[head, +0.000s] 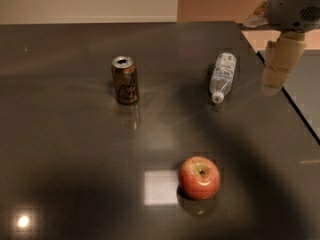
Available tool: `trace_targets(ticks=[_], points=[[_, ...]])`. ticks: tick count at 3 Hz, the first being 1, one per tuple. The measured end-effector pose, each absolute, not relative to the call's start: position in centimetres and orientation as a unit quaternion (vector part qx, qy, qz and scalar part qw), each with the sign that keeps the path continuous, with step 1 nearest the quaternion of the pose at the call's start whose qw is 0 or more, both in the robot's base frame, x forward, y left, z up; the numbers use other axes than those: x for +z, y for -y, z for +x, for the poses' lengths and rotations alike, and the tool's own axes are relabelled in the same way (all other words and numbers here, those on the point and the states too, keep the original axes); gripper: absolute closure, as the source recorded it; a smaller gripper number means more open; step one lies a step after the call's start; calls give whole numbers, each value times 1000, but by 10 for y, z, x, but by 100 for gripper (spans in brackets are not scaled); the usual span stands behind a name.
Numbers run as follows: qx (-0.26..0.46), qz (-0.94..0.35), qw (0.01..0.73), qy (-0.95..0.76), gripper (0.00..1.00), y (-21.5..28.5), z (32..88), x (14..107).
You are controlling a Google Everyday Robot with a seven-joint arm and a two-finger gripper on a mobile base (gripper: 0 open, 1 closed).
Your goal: Move blue plastic bottle near apple
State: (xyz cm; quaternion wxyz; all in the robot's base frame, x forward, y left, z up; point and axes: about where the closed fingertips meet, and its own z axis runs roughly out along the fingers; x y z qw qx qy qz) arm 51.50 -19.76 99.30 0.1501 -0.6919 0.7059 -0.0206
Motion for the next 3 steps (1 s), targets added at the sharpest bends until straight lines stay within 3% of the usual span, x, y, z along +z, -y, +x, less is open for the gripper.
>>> trace_targets(ticks=[2, 3], points=[[-42, -781, 171, -599, 0, 173, 611, 992], [-67, -821, 148, -547, 0, 179, 640, 976]])
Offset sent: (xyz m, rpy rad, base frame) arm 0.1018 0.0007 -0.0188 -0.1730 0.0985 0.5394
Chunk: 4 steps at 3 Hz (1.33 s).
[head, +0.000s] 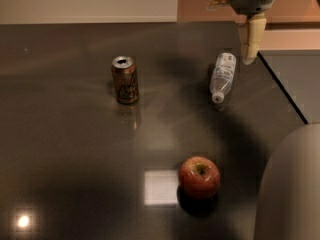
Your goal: Move blue plastic bottle near apple
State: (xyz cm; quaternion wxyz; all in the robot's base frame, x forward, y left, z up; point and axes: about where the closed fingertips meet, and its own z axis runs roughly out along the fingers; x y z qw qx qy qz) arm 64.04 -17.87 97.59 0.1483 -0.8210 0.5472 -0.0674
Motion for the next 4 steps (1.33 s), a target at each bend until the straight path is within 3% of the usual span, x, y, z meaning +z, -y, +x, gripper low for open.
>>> trace_targets(ticks=[2, 4], points=[[-96, -866, 87, -482, 0, 214, 658, 950], [-70, -905, 56, -416, 0, 217, 642, 924]])
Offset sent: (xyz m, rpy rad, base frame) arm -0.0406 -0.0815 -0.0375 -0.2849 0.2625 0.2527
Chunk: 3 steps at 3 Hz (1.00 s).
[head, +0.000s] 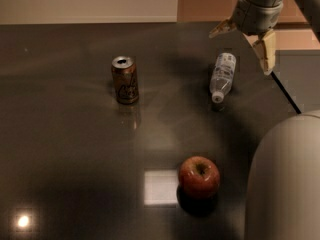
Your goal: Move blue plastic bottle near apple
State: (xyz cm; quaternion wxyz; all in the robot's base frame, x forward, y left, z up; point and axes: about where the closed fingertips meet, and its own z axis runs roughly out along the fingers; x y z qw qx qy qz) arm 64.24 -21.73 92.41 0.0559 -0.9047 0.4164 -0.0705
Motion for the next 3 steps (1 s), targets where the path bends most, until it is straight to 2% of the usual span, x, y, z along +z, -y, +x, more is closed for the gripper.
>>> trace_targets(ticks=[3], points=[[-24, -935, 36, -351, 0, 193, 639, 883]])
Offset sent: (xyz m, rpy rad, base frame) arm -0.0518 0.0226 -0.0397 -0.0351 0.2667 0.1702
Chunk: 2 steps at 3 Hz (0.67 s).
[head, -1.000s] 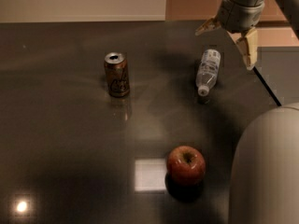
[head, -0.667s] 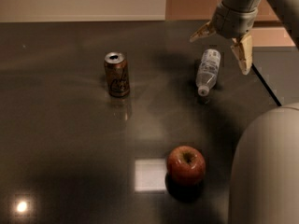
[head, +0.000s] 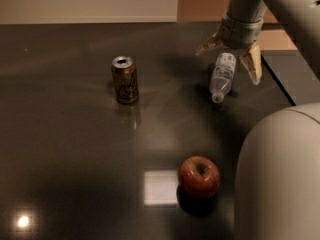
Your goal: Move blue plastic bottle near apple
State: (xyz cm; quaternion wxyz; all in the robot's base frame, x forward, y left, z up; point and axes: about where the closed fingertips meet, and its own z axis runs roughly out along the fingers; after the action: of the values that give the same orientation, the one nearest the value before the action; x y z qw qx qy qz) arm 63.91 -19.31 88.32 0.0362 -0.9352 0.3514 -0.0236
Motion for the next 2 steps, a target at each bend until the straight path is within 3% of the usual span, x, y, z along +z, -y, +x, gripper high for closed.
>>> trace_targets(ticks=[1, 2], points=[[-12, -939, 29, -341, 8, 196, 643, 868], [-3, -939, 29, -343, 31, 199, 642, 858]])
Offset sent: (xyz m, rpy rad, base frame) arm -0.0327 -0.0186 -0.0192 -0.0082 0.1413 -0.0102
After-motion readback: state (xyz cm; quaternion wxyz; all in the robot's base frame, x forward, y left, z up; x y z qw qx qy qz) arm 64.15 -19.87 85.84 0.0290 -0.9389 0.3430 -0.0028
